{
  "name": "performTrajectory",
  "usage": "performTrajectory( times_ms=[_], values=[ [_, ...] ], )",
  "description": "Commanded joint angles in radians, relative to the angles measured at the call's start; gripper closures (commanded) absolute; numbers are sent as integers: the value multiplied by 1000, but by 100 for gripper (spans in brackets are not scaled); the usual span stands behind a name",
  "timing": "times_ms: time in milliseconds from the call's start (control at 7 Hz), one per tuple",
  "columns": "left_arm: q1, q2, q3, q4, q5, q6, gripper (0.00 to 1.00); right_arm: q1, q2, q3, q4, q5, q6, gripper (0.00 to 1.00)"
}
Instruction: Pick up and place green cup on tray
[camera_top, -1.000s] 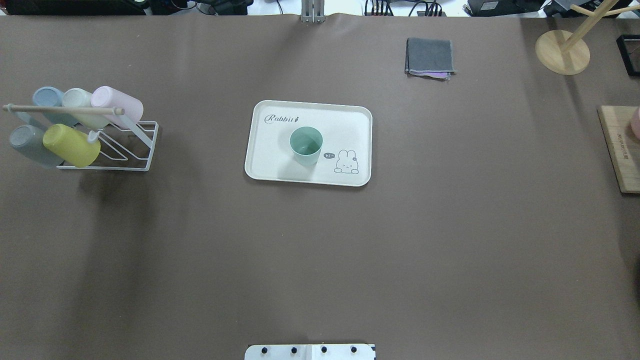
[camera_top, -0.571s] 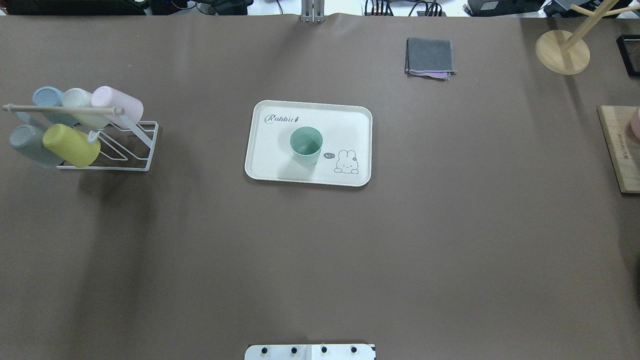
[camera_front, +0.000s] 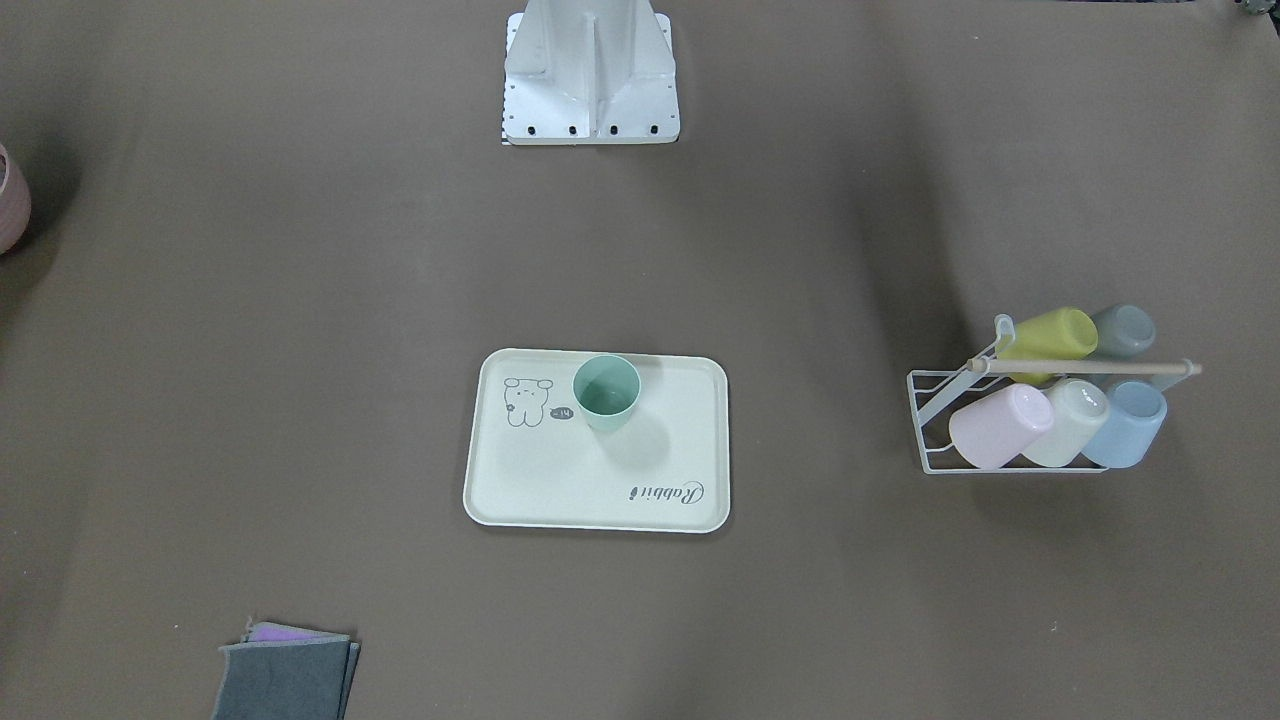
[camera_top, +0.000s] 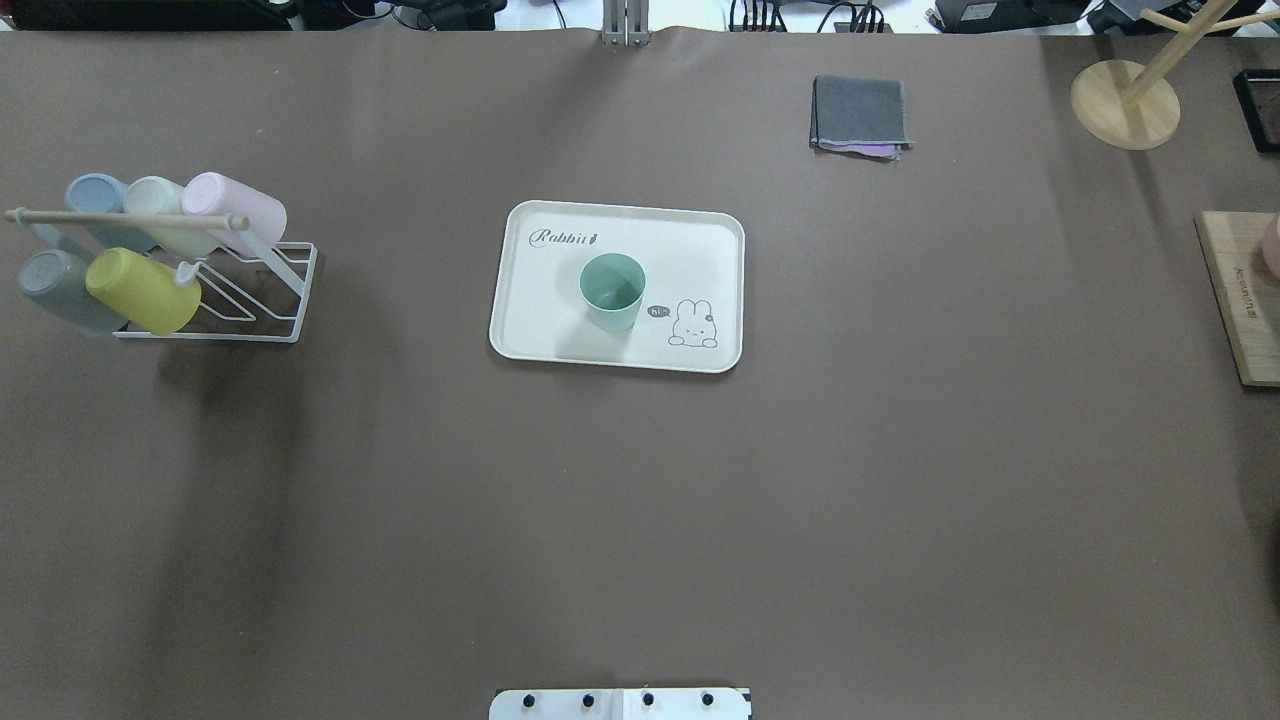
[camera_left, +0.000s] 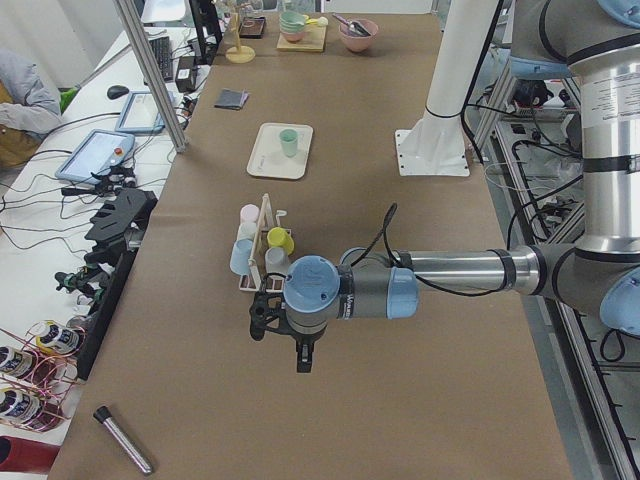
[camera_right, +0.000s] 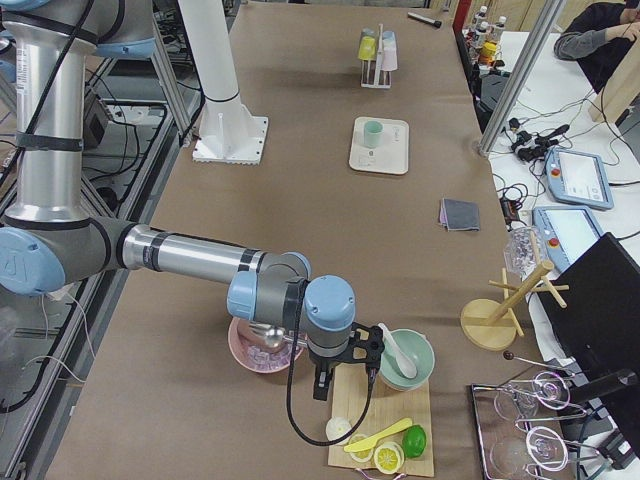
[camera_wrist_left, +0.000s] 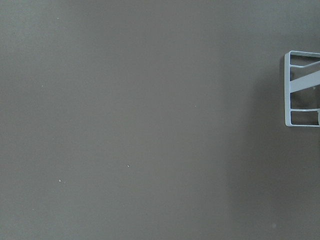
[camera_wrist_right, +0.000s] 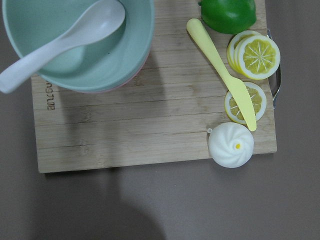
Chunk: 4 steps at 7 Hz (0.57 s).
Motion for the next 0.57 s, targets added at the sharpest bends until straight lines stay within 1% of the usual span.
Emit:
performTrajectory(
  times_ms=[0,286,429],
  values=[
    [0,0,5,-1,2,0,2,0,1,-3,1,0,1,0],
    [2,-5,12,-1,5,-2,2,1,1,-3,1,0,1,0],
    [2,1,40,-8,27,0,2,0,1,-4,1,0,1,0]
  ],
)
